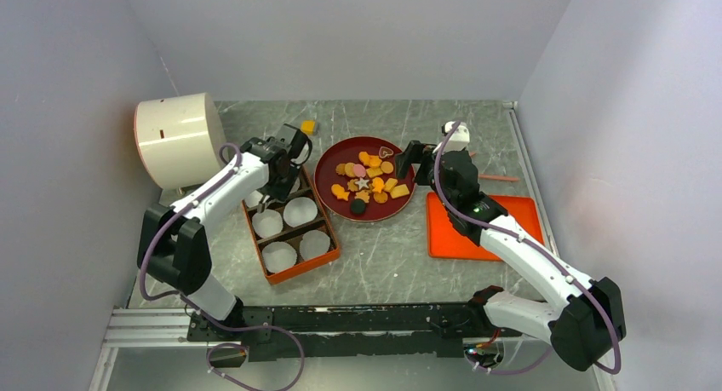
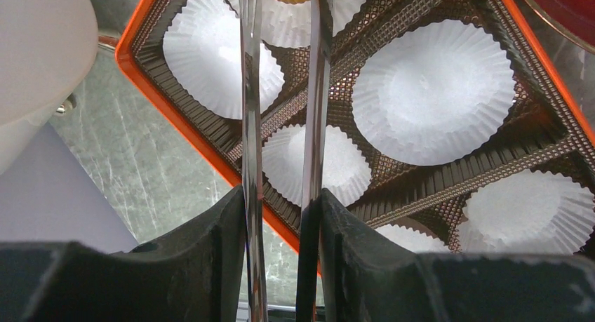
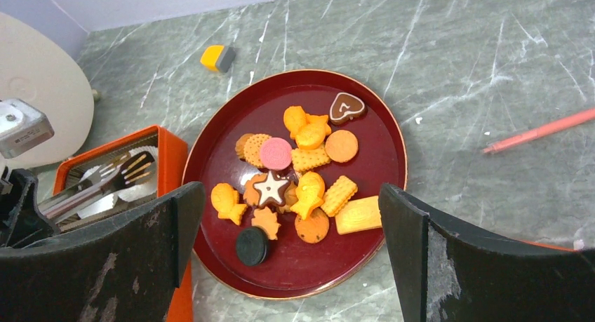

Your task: Pack the cookies

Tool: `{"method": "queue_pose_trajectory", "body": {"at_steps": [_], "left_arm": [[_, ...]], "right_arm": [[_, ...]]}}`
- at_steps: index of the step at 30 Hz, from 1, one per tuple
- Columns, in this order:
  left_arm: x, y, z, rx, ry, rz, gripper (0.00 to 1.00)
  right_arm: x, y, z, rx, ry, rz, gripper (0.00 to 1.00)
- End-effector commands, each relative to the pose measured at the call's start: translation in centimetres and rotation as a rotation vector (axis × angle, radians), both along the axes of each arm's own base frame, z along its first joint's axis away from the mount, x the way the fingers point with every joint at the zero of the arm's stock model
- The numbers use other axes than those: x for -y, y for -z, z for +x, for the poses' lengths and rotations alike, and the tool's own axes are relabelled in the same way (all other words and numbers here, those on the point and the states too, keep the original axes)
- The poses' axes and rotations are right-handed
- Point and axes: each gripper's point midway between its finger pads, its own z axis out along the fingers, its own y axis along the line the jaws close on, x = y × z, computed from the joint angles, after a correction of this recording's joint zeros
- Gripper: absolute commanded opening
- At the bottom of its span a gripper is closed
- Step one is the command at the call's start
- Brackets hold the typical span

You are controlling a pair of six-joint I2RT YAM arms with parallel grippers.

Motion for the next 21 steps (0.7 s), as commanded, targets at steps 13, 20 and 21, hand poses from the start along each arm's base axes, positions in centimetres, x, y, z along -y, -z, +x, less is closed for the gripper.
{"method": "queue_pose_trajectory", "body": {"at_steps": [13,20,21], "left_arm": [[-0.6,-0.6,0.4,0.046,-0.032,0.012,0.58],[-0.5,-2.1,0.5,0.077,-0.029,-0.004,0.55],[-0.5,-2.5,0.5,0.086,-0.026,-0.011,0.54]], "right_arm": [[-0.5,-3.3,0.6,0.071,-0.010,0.048,0.99],[-0.9,-3.6,0.8,0.072,-0.022,0.062,0.99],[-1.0,-3.6,0.8,0.071,-0.022,0.063,0.99]]}}
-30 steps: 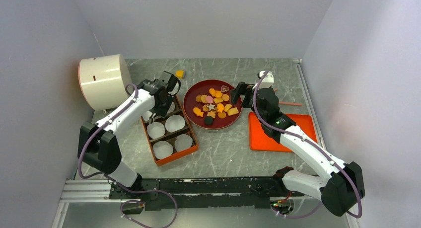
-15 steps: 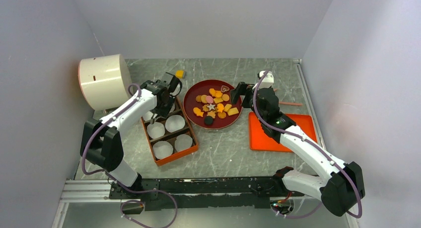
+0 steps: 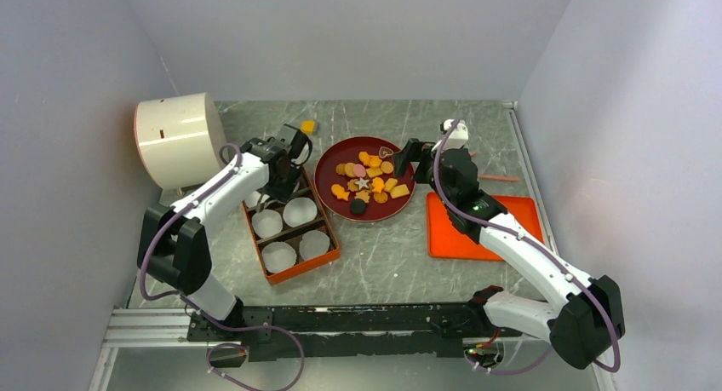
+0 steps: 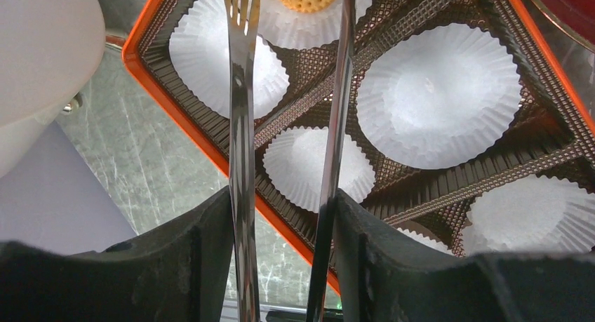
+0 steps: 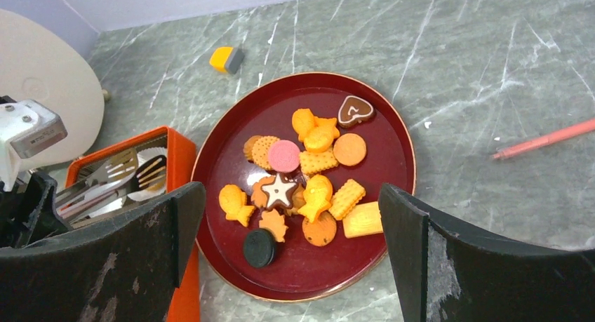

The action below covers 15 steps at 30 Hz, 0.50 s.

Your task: Pack the cookies

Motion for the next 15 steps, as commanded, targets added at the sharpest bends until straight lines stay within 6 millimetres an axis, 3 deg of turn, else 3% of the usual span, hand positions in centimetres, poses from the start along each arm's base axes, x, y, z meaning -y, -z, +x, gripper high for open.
{"method": "queue_pose_trajectory", "body": {"at_steps": [1,9,15], "left_arm": [[-0.1,-3.1,0.4,0.089,-0.015,-0.035,0.53],[0.9,-6.1,0.6,0.149,0.029,-0.109,0.46],[3.5,-7.7,0.3,0.173,0.109,-0.199,0.45]], "right_arm": [[-0.5,-3.3,0.7,0.070,-0.005,0.057,0.99],[0.3,-3.9,0.7,0.069,0.035,0.047,0.99],[2.0,-3.9,-0.1,0.052,0.100,0.027,0.99]]}}
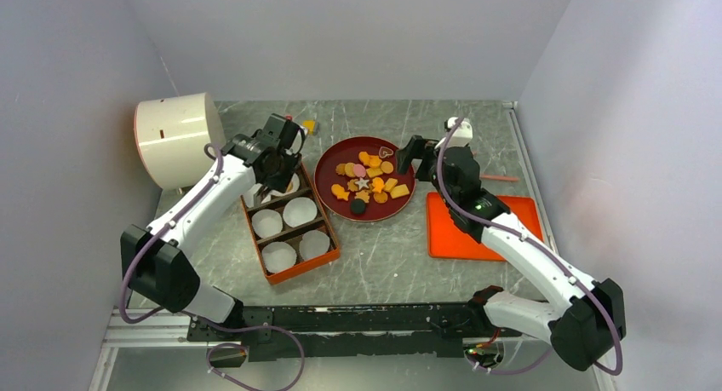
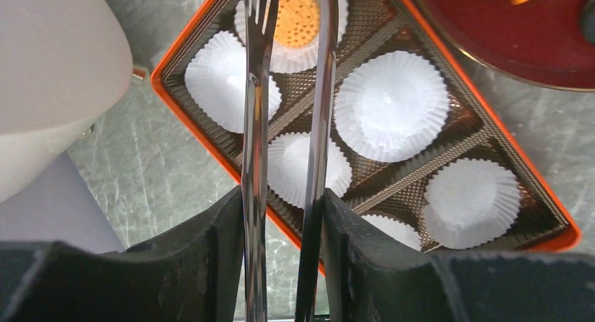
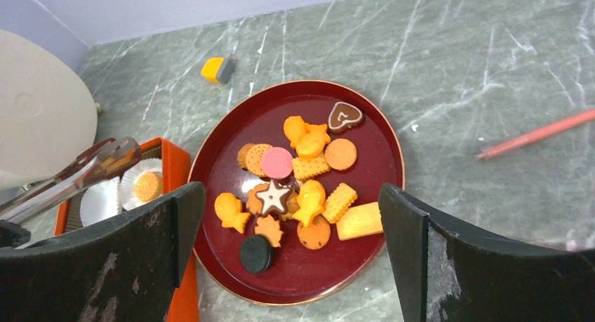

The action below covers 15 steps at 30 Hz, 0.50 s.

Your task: Pack the cookies

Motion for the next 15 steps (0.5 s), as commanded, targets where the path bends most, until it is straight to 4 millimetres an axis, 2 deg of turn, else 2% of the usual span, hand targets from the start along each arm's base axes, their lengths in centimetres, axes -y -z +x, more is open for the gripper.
{"method": "queue_pose_trajectory", "body": {"at_steps": [1,9,15], "left_arm": [[2.9,-2.9,0.0,0.064,0.098,-0.090,0.45],[8.6,-3.3,-0.9,0.081,0.257,-0.150,0.46],[11.1,-2.6,-1.2,0.065,0.283,-0.142,0.46]], "right_arm": [[1.9,-2.7,-0.5,0.039,0.080,0.017,0.99],[4.2,-2.8,-2.5,0.014,0.146,0.014,1.00],[4.6,-2.6,-3.4,0.018,0.127,-0.008,1.00]]}}
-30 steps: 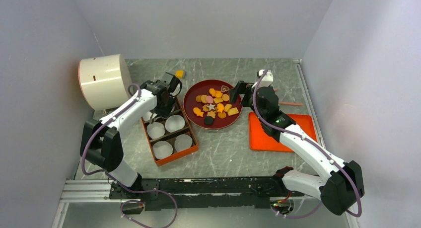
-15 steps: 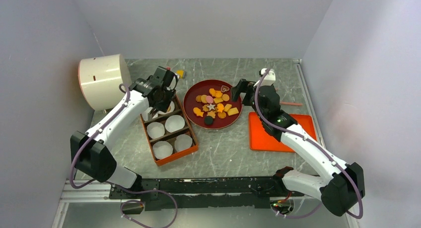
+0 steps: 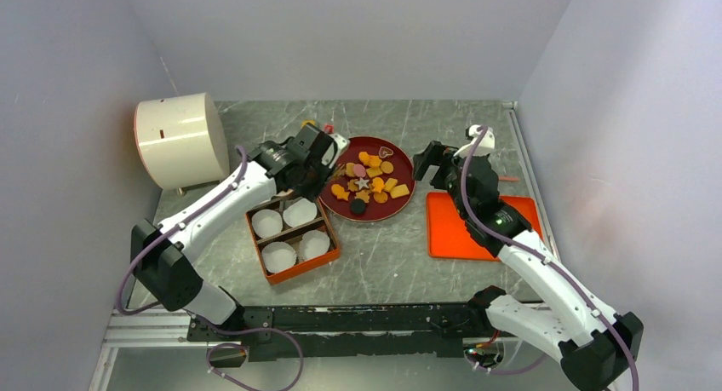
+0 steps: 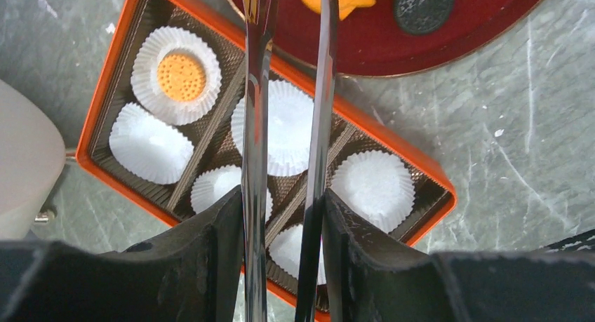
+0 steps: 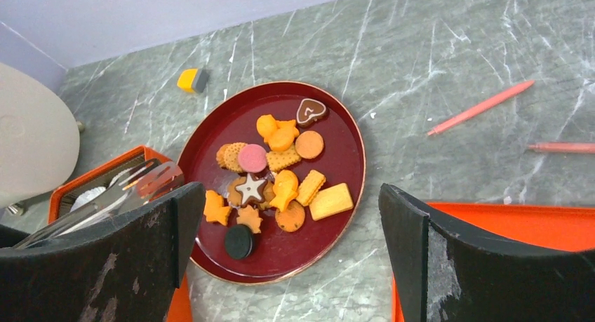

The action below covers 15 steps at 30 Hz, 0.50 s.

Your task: Pack the cookies

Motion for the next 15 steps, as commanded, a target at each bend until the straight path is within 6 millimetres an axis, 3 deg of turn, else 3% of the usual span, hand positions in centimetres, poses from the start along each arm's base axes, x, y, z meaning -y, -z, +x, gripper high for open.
{"method": "queue_pose_trajectory", "body": {"at_steps": [1,15], "left_arm": [[2.7,-1.4,1.0,0.051,0.000,-0.054,0.46],[4.6,0.3,3.8,0.055,-0.094,0.042,0.49]], "right_arm": [[0.7,-0.9,-0.5,0.028,0.009,-0.010,1.00],[-0.1,2.0,-1.3,0.011,-0.073,-0.050,1.00]]}}
